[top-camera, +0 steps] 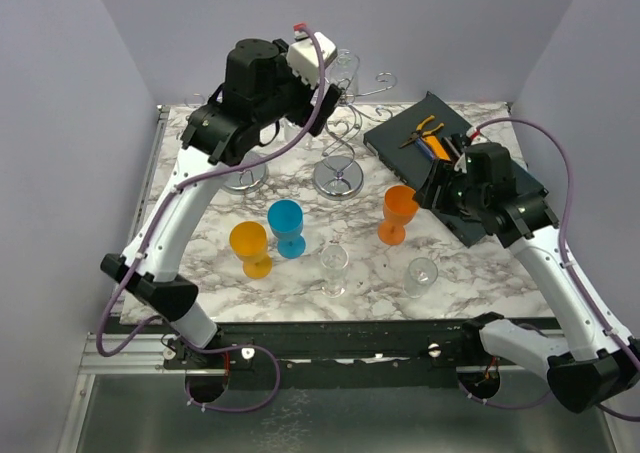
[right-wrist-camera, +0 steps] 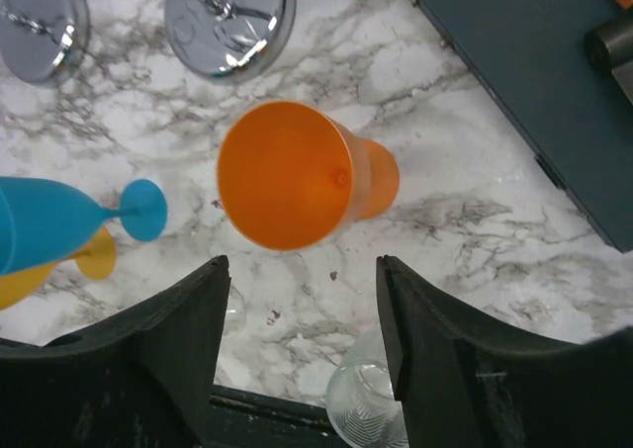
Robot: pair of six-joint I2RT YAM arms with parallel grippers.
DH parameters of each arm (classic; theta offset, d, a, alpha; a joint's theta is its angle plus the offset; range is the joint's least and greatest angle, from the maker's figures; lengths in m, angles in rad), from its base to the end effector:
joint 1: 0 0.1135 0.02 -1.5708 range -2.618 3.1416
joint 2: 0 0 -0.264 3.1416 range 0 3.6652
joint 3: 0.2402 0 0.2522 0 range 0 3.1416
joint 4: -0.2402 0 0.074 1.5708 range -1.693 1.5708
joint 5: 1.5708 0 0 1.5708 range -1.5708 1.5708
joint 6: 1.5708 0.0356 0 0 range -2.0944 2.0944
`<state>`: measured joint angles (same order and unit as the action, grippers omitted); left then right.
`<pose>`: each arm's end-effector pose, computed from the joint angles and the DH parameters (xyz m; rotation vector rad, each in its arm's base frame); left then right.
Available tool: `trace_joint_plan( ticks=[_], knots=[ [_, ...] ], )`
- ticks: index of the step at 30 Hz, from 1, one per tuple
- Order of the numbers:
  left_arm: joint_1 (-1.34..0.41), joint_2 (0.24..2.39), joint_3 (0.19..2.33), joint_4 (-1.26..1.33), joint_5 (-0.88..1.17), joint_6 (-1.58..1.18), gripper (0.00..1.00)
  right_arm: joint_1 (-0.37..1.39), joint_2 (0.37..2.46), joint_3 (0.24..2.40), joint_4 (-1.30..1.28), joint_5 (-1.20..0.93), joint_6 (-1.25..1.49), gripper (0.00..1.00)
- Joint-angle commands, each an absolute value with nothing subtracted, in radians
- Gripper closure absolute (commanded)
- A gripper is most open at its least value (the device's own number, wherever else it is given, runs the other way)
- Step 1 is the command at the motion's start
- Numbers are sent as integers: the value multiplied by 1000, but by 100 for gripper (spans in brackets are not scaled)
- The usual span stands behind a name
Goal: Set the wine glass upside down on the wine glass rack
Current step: Pick up the wine glass at the center of the board.
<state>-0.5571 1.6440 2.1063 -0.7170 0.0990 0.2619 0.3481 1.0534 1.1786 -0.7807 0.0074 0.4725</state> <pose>0.2848 -0.1815 0.5122 0.7943 1.6536 -0.2982 0.1992 0.0720 0.3663 0.1448 2.2580 0.4368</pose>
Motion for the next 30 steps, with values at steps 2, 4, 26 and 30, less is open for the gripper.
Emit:
trace_joint_plan(
  ticks=[2, 4, 26, 30],
  knots=[
    [-555, 1502, 1904, -753, 146, 201, 3, 353, 1076, 1114, -798, -28, 484, 35],
    [-555, 1457, 1847, -769, 144, 202, 3, 353, 1098, 1115, -785, -31, 478, 36],
    [-537, 1305, 1610, -884, 223, 204, 2, 640, 1106, 1205, -825, -85, 517, 35],
    [-533, 1309, 1617, -885, 215, 205, 2, 781, 1194, 1240, -827, -13, 553, 36]
  ],
)
